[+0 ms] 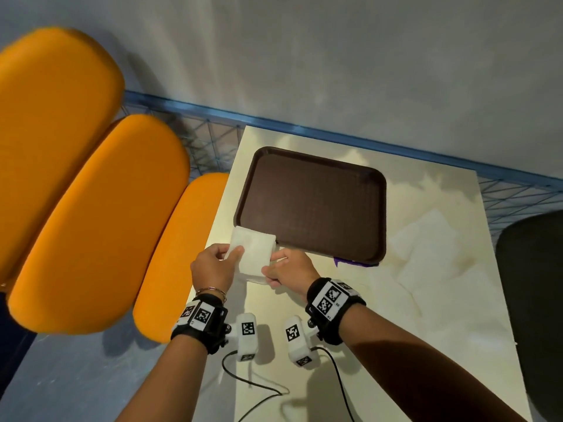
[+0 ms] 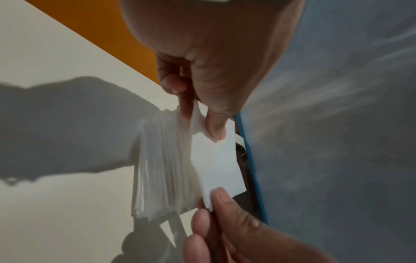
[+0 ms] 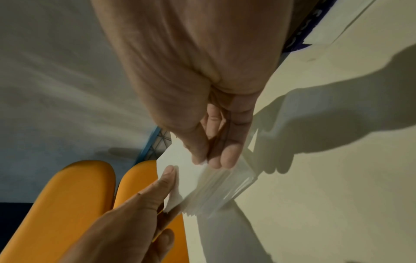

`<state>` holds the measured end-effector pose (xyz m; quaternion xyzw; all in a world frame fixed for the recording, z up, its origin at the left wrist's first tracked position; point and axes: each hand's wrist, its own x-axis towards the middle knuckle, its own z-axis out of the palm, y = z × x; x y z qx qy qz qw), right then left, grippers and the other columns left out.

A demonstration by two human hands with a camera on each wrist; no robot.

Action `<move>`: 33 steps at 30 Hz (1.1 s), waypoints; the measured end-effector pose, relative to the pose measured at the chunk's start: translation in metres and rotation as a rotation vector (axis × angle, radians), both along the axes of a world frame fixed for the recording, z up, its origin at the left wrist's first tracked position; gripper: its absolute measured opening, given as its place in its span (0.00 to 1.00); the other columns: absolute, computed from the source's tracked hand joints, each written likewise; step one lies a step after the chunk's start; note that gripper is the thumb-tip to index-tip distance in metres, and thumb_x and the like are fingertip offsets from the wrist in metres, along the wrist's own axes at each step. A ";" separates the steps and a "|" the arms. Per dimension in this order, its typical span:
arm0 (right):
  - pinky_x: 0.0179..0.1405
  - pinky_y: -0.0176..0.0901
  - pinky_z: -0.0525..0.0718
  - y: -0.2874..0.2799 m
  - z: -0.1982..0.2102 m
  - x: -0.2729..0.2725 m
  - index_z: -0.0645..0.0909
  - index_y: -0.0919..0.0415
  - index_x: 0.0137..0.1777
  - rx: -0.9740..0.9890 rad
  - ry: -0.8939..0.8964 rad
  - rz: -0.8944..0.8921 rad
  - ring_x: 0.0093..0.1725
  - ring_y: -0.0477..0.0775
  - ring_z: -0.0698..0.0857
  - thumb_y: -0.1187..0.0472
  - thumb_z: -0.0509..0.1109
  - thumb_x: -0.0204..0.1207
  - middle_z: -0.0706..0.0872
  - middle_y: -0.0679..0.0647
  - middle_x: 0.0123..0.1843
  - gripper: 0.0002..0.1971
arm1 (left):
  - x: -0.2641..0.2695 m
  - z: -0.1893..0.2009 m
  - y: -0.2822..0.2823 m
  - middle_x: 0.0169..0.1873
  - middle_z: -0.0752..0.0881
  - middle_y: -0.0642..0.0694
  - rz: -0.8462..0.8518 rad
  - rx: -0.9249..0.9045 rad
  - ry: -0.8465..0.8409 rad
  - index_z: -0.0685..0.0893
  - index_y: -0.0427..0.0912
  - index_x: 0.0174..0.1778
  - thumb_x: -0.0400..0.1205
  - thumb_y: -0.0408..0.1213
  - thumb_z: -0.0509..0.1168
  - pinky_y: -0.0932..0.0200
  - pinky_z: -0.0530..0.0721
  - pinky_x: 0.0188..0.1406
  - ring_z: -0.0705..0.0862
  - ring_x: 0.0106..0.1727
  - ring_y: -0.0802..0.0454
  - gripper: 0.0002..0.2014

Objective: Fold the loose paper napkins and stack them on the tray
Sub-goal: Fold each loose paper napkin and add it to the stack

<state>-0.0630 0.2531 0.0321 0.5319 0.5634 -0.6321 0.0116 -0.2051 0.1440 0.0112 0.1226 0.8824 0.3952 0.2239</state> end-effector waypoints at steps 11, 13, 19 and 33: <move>0.39 0.53 0.94 -0.004 -0.006 0.007 0.82 0.52 0.44 0.086 -0.075 0.069 0.35 0.54 0.90 0.62 0.86 0.69 0.95 0.63 0.48 0.14 | 0.005 -0.004 0.001 0.59 0.88 0.46 0.002 -0.099 0.144 0.89 0.47 0.64 0.76 0.52 0.82 0.44 0.84 0.51 0.86 0.59 0.43 0.24; 0.32 0.45 0.89 -0.003 -0.006 0.024 0.83 0.50 0.48 0.087 -0.077 0.071 0.35 0.53 0.91 0.59 0.89 0.68 0.95 0.61 0.49 0.17 | 0.007 0.002 0.002 0.65 0.84 0.42 0.011 -0.110 0.174 0.86 0.47 0.67 0.75 0.54 0.82 0.38 0.85 0.54 0.85 0.63 0.38 0.28; 0.56 0.55 0.95 0.018 0.000 0.141 0.86 0.54 0.62 0.187 -0.159 0.045 0.49 0.52 0.95 0.57 0.89 0.68 0.93 0.49 0.51 0.24 | 0.053 0.034 0.014 0.61 0.84 0.43 -0.152 0.013 0.302 0.87 0.47 0.64 0.78 0.55 0.79 0.40 0.84 0.52 0.83 0.56 0.43 0.23; 0.82 0.43 0.70 0.041 -0.013 0.409 0.75 0.49 0.84 0.449 -0.588 0.100 0.82 0.54 0.75 0.49 0.74 0.85 0.75 0.48 0.84 0.28 | 0.308 -0.013 0.141 0.63 0.82 0.53 -1.135 -0.099 0.138 0.86 0.52 0.65 0.82 0.42 0.74 0.58 0.81 0.60 0.83 0.65 0.49 0.15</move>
